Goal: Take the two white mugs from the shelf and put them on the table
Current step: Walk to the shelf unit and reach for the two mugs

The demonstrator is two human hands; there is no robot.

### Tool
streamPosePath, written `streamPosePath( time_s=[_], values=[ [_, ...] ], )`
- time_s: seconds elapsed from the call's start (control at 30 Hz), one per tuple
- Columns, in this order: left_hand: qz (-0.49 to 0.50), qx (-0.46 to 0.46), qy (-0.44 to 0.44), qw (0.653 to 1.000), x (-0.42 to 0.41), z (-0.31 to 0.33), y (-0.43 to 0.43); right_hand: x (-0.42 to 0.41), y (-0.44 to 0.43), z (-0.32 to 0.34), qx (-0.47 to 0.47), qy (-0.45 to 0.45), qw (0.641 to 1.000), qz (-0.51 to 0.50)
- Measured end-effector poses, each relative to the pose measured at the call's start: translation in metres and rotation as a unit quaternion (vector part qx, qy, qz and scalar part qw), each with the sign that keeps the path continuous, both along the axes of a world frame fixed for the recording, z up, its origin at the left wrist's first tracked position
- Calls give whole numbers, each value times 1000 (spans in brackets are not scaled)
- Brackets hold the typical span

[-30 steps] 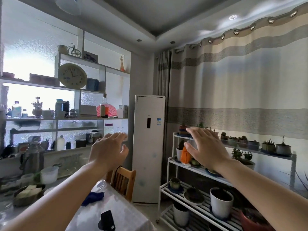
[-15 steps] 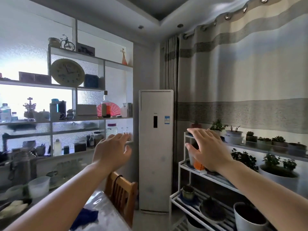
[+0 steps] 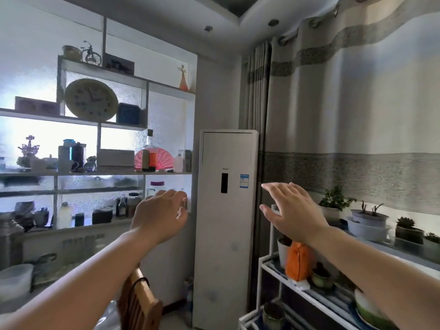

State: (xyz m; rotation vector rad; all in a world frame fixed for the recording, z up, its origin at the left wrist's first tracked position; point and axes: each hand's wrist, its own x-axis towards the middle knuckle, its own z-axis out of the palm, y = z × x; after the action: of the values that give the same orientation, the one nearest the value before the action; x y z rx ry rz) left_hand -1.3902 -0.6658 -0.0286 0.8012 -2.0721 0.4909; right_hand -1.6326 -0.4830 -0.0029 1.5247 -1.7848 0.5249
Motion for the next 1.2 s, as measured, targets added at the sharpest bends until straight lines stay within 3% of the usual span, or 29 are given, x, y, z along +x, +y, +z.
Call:
streamPosePath(
  time_s=[0.33,0.57,0.9,1.2],
  values=[
    [77,0,22,997,-75,-2,-101,-108,-129,-22,2,-23,999,48],
    [118,22,13,993,-114,-4,-213,-162,-264,-26,11,-29,996,84],
    [188,22,17,982,-142,5,-362,-199,-462,-12,32,-23,986,162],
    [300,64,24,952,-140,-18,-466,-213,-629,-32,10,-35,965,261]
  ],
)
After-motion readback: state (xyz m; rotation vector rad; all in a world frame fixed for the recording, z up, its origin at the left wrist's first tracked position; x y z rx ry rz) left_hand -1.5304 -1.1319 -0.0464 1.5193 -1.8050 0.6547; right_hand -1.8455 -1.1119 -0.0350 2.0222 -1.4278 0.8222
